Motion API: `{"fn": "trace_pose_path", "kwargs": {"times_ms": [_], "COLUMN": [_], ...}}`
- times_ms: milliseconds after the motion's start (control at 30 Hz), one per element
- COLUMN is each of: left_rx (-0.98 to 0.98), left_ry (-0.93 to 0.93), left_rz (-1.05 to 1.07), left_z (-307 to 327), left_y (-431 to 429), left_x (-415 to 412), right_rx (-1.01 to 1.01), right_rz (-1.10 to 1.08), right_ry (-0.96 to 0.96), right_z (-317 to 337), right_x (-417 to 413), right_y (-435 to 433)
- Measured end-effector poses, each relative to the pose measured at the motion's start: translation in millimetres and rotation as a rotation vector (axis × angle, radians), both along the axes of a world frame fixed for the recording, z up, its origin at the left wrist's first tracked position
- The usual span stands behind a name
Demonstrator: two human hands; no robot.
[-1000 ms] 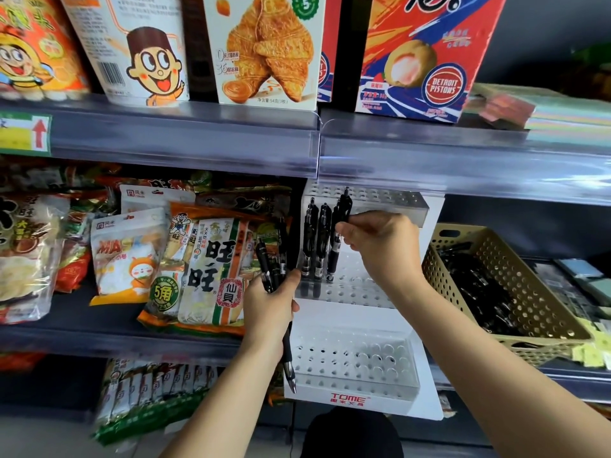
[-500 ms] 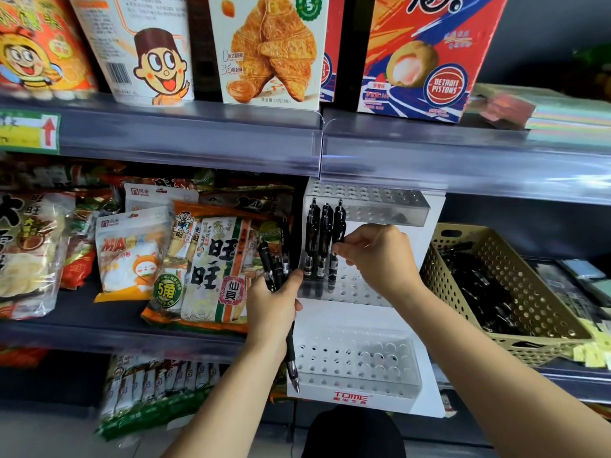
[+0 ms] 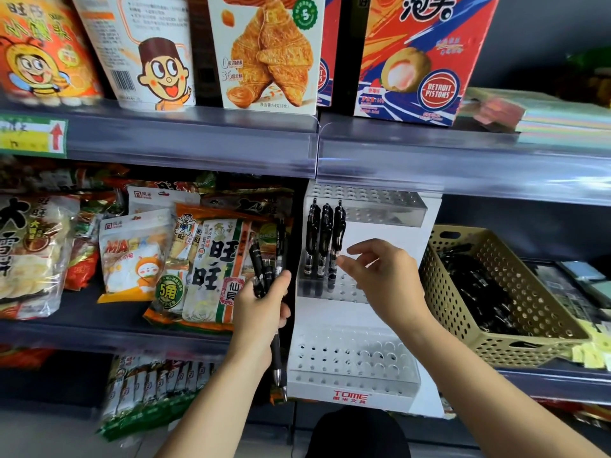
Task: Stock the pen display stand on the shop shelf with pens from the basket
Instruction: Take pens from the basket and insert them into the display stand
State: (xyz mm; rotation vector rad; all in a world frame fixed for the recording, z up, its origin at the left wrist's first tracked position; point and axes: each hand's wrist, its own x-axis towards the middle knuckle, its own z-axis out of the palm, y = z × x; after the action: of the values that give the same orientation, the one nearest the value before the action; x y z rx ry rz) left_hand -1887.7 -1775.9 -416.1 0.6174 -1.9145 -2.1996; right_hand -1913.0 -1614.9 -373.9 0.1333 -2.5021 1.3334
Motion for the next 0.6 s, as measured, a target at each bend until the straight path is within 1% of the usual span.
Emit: {"fn": "trace_pose_path", "kwargs": {"times_ms": [133,333,500,600], "left_rx": [0.011,-0.026,-0.167,-0.177], "left_ry": [0.045,0.155,0.228,0.218], "left_rz": [-0.082,-0.158,-0.206,-0.242], "left_z": [6,5,-1,-1], "left_y": [1,2,2,5], "left_x": [20,34,40,41], "right_rx": [-0.022,-0.061,-0.141,-0.161], "right_rz": [0.091,0.269,0.305,0.319], "right_ry": [0.054,-0.078,-0.121,-0.161], "right_z": [0,-4,-2,-2], "right_x": [16,23,26,27], "right_y": [-6,-20,-26,-26]}}
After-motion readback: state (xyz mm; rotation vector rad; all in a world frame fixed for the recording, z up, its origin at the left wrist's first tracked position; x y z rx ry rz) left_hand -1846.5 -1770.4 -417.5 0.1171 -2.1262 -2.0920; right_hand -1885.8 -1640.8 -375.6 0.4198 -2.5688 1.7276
